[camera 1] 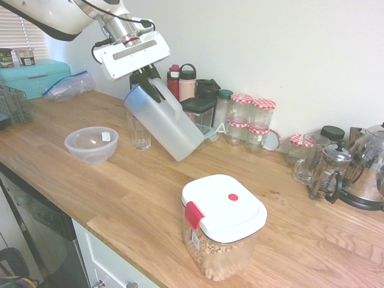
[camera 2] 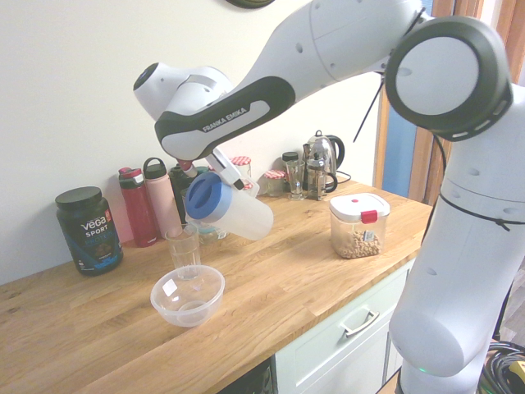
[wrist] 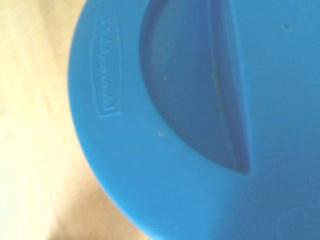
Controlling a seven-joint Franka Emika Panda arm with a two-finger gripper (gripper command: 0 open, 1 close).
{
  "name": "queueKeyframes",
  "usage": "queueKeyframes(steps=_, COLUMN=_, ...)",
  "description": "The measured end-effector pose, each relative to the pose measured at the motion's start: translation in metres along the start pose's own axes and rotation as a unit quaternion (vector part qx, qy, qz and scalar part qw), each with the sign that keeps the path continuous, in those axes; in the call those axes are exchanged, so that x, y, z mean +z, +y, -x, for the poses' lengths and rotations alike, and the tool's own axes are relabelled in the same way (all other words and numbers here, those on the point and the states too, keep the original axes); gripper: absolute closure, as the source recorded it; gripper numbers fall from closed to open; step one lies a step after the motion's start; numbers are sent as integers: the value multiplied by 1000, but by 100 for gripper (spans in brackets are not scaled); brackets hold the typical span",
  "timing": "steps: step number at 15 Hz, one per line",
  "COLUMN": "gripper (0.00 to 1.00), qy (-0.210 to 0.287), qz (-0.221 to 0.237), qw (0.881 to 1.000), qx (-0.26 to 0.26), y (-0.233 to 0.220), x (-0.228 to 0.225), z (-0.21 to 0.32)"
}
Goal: Pour me some water
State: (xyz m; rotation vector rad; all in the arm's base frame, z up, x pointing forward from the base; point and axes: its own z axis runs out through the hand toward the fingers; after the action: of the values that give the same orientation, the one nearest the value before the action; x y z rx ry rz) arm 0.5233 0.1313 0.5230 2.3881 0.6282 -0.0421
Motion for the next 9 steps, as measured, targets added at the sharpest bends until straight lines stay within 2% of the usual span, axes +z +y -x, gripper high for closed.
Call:
queueKeyframes(steps=5, gripper=100, qy=-18, qz=29, qw=999, qx=7, y=-9, x=-3, z=-38)
queueKeyframes(steps=9, gripper=100, qy=-25, qz=40, qw=999, qx=10, y=-4, x=-3, z=-42)
